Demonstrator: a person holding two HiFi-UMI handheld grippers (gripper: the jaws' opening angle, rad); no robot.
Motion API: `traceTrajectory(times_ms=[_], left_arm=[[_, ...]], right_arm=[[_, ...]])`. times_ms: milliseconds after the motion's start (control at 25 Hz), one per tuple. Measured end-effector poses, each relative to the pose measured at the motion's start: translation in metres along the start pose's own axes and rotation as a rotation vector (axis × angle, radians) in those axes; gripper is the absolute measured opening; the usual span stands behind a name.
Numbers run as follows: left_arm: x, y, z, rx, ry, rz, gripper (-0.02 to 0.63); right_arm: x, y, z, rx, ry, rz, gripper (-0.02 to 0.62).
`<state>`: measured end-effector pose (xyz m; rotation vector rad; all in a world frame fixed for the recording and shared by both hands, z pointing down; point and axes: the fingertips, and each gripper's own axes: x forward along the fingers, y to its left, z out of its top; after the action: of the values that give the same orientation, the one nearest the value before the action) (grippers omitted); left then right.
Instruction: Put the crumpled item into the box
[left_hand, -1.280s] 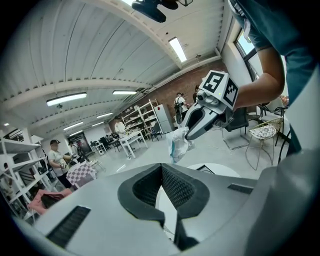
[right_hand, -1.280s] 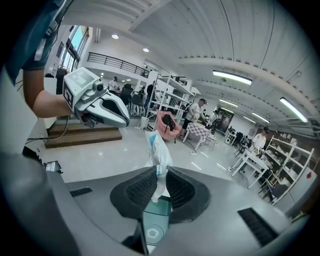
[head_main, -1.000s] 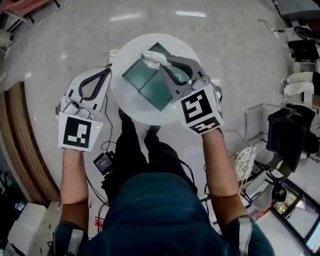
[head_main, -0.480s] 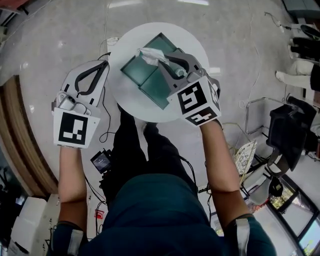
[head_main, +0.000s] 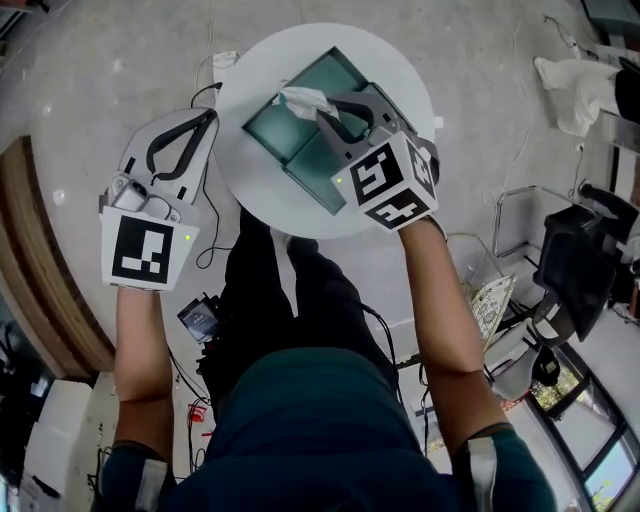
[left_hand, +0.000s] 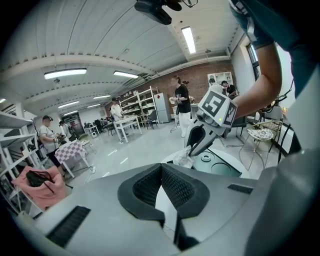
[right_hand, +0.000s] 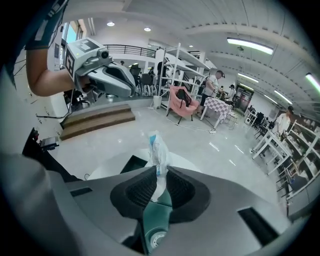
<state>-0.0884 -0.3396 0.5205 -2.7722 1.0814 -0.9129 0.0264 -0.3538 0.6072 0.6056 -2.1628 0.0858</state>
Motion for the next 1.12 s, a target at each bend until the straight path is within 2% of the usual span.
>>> traceTrajectory(times_ms=[320,760,1120], left_arm=[[0.017,0.001,-0.028,-0.029,0.02,-0.016,0.018],[0.014,0.003,-0.028,-0.034,0.026,-0.019,0.018],[0.01,0.003,-0.023,-0.019,0.021,-0.019,0.018]], right_arm=[[0.042,0.008,-0.026,-0.008,0.064,0.038,0.074],[0.053,0.011,-0.042,-0.024,0.154,0.06,0.085],[0.049,0.002,-0.042,-0.028,0.186,0.003,0.141]])
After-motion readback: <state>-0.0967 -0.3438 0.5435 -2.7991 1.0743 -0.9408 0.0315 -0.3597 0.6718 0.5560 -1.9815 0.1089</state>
